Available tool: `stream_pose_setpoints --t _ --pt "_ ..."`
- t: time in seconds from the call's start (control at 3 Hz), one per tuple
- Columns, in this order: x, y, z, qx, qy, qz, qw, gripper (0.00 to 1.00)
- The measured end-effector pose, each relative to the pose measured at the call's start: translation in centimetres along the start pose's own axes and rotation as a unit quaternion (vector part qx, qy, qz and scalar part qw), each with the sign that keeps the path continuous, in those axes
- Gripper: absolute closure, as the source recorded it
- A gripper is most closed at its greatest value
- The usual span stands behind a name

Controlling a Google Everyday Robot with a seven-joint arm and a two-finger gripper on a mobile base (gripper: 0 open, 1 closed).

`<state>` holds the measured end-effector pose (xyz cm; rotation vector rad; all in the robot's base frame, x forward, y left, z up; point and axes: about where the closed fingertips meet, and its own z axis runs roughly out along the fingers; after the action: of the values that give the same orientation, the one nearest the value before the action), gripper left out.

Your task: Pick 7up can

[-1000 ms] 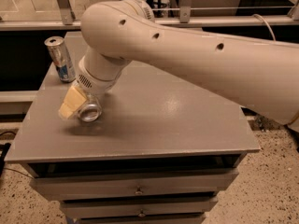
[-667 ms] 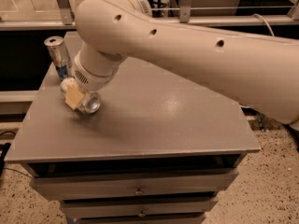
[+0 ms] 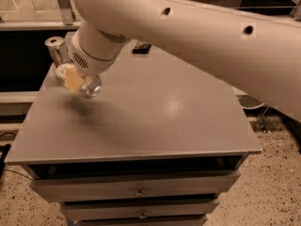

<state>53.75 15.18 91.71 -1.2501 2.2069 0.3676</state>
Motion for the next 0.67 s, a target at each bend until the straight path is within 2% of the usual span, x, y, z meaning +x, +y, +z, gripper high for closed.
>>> stream_pose_setpoints --t 0.33,0.67 --pt "-1.7 -0.7 -3.9 0.011 -0.031 -0.021 0.9992 1.00" --pt "-3.7 -2.4 -9.5 0.022 -0.075 -0.055 0.9954 1.00"
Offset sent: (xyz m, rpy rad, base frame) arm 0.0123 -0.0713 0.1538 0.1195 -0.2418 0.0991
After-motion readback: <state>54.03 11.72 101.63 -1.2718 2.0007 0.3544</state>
